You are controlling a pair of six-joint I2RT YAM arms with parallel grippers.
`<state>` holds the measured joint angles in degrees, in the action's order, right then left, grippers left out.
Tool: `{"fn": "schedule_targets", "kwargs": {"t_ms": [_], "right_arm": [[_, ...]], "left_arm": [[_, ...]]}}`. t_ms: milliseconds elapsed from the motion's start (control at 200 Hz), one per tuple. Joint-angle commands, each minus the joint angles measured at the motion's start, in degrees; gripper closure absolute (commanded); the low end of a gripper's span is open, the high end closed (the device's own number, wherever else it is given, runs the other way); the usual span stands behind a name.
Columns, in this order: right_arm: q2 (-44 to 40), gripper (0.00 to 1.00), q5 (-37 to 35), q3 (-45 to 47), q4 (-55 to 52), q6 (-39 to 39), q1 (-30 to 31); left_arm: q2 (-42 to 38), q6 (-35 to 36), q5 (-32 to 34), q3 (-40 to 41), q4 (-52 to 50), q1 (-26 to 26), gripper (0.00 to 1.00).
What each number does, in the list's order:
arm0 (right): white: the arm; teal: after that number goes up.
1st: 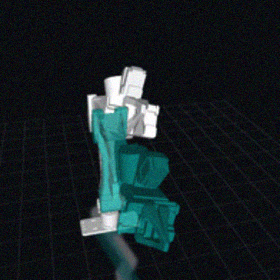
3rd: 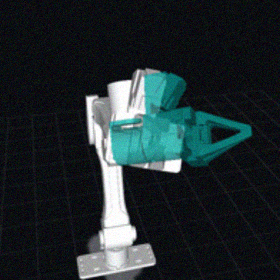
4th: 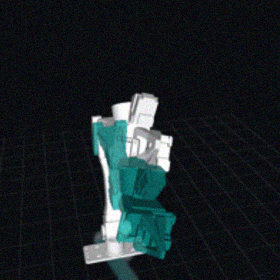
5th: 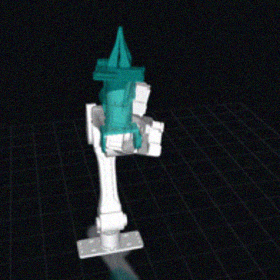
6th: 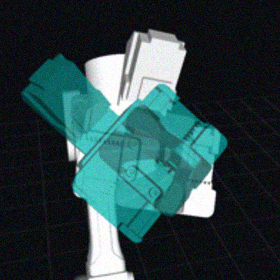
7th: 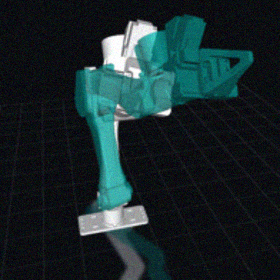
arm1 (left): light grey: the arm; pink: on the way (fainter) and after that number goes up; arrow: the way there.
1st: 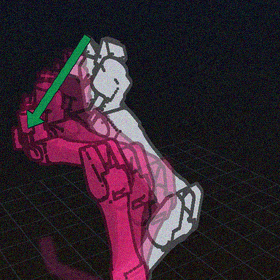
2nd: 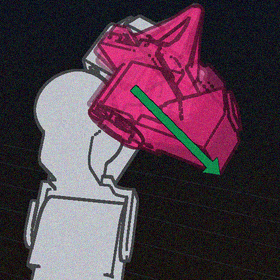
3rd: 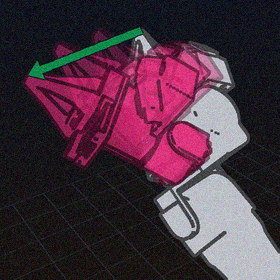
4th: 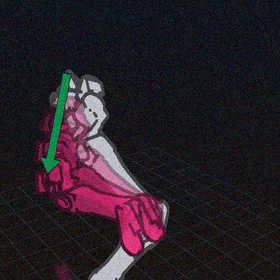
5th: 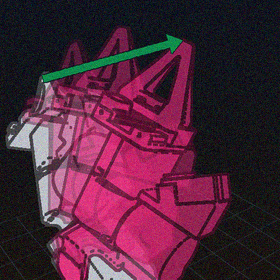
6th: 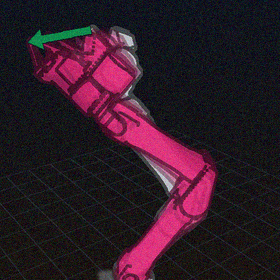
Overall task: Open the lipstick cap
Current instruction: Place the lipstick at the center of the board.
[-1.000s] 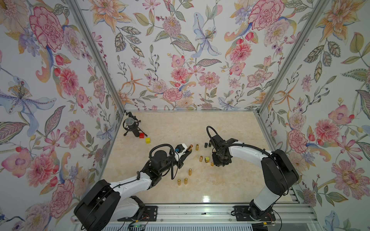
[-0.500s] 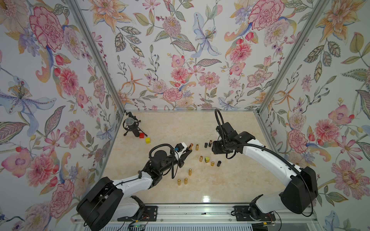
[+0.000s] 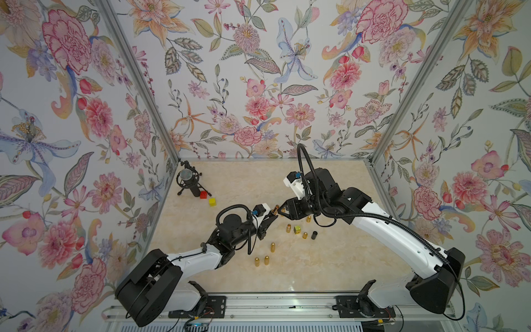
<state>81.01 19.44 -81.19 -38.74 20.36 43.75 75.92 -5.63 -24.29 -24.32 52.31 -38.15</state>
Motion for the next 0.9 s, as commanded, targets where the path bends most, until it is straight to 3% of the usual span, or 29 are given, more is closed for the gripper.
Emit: {"fn": "schedule_targets", "kwargs": {"t_ms": [0, 275, 891], "right_arm": [[1.4, 0.54, 1.7, 0.9, 3.1, 0.3, -0.1], [4.0, 0.62, 3.8, 1.5, 5.9, 1.1, 0.2], [5.9, 0.74, 1.1, 2.0, 6.2, 0.6, 0.1]], "left_arm": [[-0.5, -0.9, -2.0, -1.6, 0.1, 0.4, 1.0], [-2.1, 0.6, -1.6, -2.0, -2.3, 0.2, 1.0], [-3.0, 2.2, -2.0, -2.3, -5.0, -0.1, 1.0]]}}
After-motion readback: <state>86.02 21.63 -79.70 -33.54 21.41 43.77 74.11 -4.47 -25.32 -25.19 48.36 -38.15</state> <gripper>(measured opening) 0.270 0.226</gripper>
